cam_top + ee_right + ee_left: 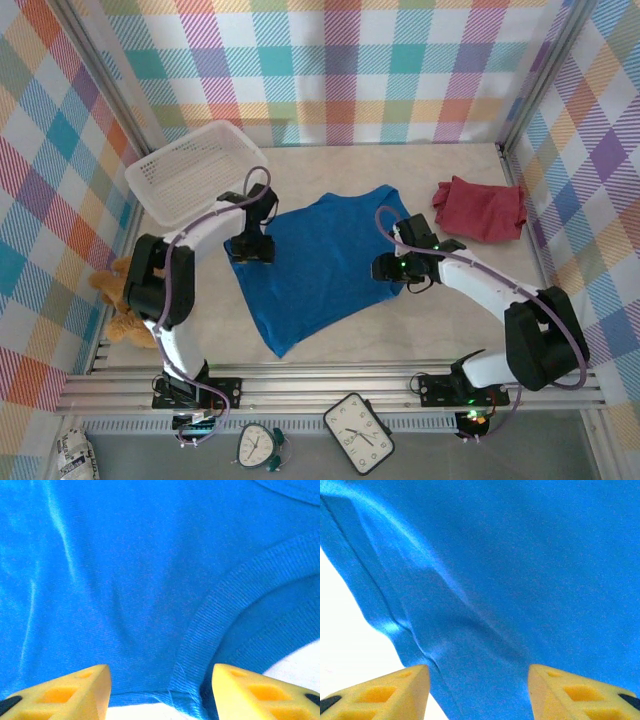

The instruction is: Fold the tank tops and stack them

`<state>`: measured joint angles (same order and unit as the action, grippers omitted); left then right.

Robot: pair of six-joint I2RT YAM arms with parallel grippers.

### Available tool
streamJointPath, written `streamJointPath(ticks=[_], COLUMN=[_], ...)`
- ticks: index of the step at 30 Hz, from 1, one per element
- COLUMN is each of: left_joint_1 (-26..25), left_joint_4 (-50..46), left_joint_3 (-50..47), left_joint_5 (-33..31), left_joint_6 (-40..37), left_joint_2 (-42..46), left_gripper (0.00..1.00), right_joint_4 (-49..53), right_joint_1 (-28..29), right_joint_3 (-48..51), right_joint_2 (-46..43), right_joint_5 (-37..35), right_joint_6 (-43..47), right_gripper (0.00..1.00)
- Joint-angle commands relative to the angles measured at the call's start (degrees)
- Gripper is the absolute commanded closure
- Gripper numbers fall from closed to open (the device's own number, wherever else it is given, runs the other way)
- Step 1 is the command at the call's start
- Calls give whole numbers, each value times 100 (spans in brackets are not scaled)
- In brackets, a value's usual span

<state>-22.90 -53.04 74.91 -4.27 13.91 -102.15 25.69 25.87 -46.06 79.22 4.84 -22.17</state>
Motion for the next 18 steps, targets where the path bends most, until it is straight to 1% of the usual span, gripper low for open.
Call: streamJointPath(ticks=[1,3,5,9,12,14,15,18], left_joint_1=[-416,-721,-1114,-1962,-2529,-2804,-2946,-3300], left_joint_4=[-487,-439,-430,-311,-200,-170,-107,316], left_joint_3=[-481,-858,-1174,-1702,-2109,-2376,-2514,-2851], left_joint_5=[169,181,39,-19,35,65,79,408], left_joint_6=[384,712,1084,1834,2435,2747,2916,3311], left_joint_2=[749,1077,1353,1806,1928,1973,2003,1994], left_gripper=[45,45,45,44,44,44,44,44], right_joint_4=[303,156,44,-94,-116,-120,-108,-47], right_joint_1=[14,17,13,15,14,15,15,24], right_joint_3=[268,308,254,85,44,75,98,220], right_joint_2=[-51,-5,81,355,601,672,660,520], right_joint_5=[-37,-57,-112,-204,-101,-28,-71,-321], right_joint_6=[-81,-151,-150,-114,-175,-221,-224,-180], right_gripper=[44,45,47,49,50,52,53,54])
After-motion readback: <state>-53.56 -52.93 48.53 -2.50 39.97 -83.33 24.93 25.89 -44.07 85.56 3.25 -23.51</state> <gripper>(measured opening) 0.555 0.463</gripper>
